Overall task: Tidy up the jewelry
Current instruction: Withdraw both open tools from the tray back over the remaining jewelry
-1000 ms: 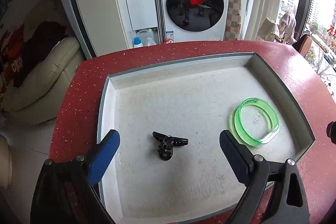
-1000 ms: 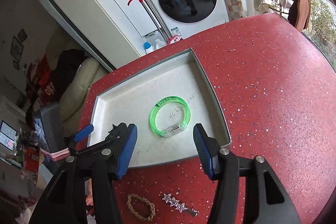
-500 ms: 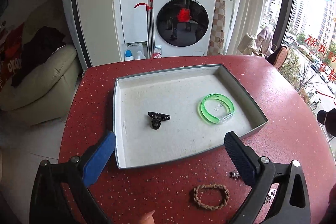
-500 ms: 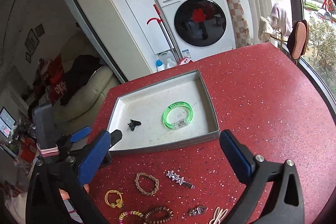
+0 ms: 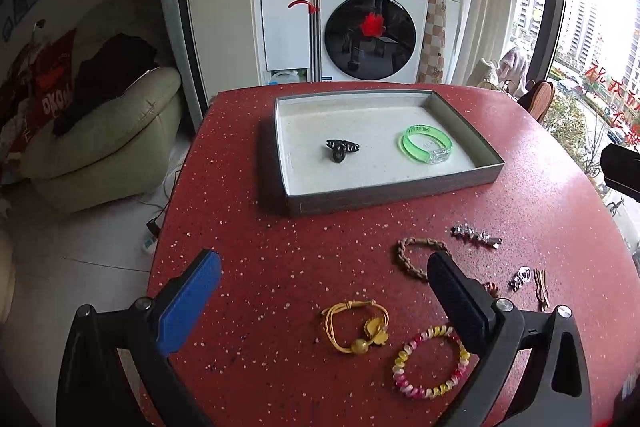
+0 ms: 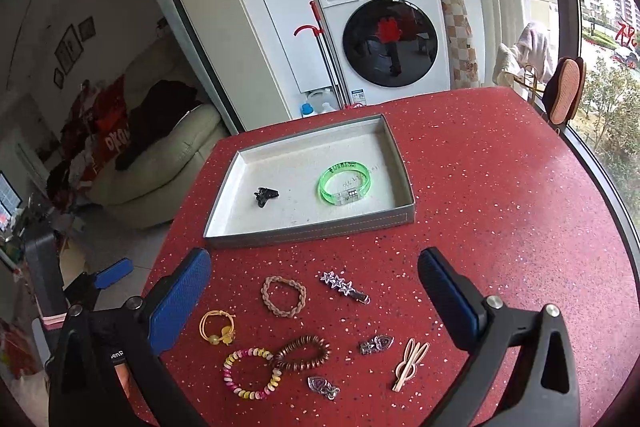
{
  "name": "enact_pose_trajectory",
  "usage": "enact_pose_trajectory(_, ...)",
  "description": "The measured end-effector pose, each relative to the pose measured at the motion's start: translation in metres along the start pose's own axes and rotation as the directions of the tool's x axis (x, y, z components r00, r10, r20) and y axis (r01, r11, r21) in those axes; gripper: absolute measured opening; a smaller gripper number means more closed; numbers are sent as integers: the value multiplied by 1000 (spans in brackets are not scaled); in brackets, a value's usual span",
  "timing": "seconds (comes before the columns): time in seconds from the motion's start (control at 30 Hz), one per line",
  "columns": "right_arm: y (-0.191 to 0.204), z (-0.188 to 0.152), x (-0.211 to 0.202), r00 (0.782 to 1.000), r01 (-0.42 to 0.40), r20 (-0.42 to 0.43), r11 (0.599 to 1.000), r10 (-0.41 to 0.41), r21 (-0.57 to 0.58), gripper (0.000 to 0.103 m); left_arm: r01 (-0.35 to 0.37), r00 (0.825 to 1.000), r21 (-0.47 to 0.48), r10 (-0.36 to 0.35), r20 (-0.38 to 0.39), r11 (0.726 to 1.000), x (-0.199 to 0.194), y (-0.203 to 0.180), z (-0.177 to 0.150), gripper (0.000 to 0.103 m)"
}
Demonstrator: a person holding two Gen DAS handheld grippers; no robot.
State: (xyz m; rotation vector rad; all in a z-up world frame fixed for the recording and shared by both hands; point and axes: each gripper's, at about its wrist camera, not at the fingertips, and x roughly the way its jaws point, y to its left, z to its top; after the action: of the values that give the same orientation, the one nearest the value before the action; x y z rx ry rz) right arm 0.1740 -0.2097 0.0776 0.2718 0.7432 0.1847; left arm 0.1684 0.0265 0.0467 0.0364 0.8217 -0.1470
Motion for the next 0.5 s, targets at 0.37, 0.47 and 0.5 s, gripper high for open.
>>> enact_pose_trajectory(0.37,-36,-69,2,984,105,-145,994,-101,25,103,8,996,-11,-9,-88,1000,-10,3,-77,103)
enact_pose_trajectory(0.47,-42,-88,4,973,149,-179,989,-146,4,103,16,994,-3,-16,-109,1000,-8,-2,-87,103)
enact_pose_trajectory(0.5,-43,-94,5,969,161,-189,987,-158,2,103,17,993,-3,-17,-119,1000,-6,-4,-89,103)
